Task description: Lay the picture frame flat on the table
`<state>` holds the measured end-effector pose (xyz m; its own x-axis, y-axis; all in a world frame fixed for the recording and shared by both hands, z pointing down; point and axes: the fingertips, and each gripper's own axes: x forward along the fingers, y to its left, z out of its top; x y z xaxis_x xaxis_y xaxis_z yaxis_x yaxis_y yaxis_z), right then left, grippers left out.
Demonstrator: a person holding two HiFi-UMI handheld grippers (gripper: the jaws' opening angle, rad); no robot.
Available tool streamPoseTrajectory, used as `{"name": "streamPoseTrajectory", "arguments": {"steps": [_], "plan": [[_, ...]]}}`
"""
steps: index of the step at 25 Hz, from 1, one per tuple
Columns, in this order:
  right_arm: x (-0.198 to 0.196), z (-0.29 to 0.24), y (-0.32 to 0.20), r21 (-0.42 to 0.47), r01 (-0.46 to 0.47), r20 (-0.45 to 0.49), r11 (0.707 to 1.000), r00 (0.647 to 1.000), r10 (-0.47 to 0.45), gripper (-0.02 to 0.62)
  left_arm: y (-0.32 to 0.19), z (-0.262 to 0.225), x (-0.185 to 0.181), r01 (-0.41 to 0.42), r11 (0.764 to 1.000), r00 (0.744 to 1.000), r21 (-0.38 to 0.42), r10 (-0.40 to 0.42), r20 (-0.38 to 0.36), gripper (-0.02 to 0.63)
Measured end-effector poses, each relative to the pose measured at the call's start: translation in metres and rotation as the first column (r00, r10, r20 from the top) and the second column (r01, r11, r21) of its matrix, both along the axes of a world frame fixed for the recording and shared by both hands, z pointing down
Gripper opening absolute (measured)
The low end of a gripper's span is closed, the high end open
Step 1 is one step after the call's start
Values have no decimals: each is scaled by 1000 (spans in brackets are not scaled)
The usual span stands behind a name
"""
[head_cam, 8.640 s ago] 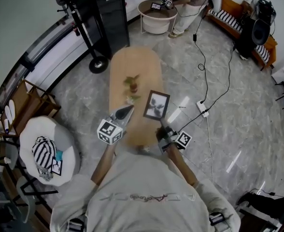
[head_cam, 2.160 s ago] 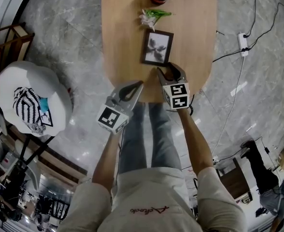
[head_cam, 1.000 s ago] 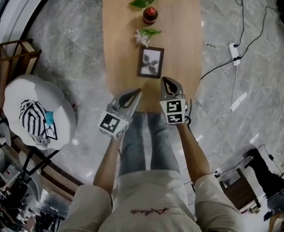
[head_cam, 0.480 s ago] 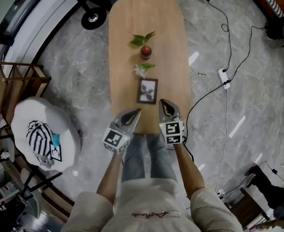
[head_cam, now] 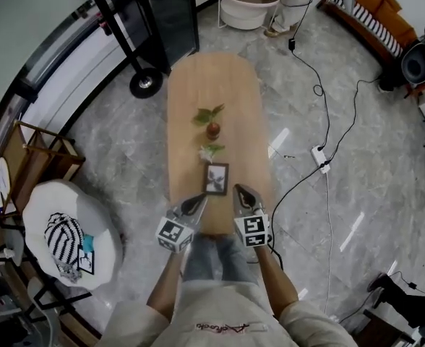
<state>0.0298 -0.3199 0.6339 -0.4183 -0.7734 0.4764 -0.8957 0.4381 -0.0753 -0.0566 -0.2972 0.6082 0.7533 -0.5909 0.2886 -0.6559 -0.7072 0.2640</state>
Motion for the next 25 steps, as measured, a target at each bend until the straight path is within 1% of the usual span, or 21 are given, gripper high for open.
{"name": "streamPoseTrajectory", "arguments": {"steps": [4, 7, 14, 18, 22, 25], "plan": [[4, -34, 6, 26, -10, 3, 1000, 1000, 10, 3, 1, -32, 5, -9, 999, 1000, 37, 9, 1, -2], [7, -60, 13, 46, -20, 10, 999, 1000, 20, 4, 6, -55, 10, -23, 997, 1000, 70, 22, 17, -2], [12, -113, 30, 87, -42, 29, 995, 999, 40, 3, 23, -100, 11, -32, 993, 999, 111, 28, 35, -2], [18, -137, 37, 107, -48, 28, 993, 999, 45, 3, 27, -127, 12, -34, 989, 999, 144, 28, 43, -2], [25, -156, 31, 133, -53, 13, 990, 999, 51, 3, 14, -150, 11, -30, 981, 999, 191, 22, 42, -2], [26, -171, 38, 149, -58, 19, 987, 998, 56, 3, 18, -165, 9, -29, 979, 999, 201, 21, 40, -2]]}}
